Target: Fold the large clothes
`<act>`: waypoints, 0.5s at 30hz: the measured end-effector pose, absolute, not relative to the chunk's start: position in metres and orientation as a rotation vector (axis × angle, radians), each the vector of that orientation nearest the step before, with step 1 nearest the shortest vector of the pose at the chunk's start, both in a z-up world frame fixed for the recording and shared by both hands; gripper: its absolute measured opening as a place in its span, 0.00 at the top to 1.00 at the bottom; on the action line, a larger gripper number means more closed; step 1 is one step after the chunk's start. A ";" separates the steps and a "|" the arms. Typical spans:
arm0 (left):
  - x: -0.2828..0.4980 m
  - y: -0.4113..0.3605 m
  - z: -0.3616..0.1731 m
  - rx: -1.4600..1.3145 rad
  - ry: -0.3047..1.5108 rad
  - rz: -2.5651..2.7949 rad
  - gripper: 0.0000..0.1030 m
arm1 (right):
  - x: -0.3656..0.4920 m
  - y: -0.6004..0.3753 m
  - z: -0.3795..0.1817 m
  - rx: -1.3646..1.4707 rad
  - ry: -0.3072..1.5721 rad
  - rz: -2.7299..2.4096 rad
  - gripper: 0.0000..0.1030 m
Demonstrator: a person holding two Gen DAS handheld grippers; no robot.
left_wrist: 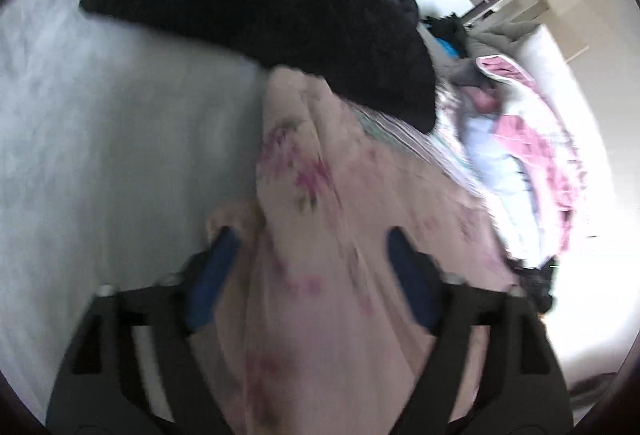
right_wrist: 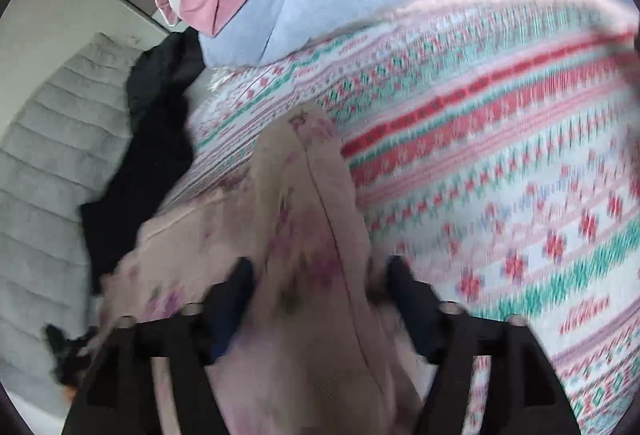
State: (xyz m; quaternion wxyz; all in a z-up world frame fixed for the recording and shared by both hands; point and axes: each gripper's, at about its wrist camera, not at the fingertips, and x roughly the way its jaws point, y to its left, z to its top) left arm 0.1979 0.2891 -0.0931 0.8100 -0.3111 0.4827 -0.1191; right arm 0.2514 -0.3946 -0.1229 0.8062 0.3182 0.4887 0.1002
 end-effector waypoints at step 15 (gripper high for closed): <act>0.175 0.262 -0.120 -0.771 1.062 -0.317 0.66 | 0.233 -0.360 -0.138 0.727 1.112 0.420 0.53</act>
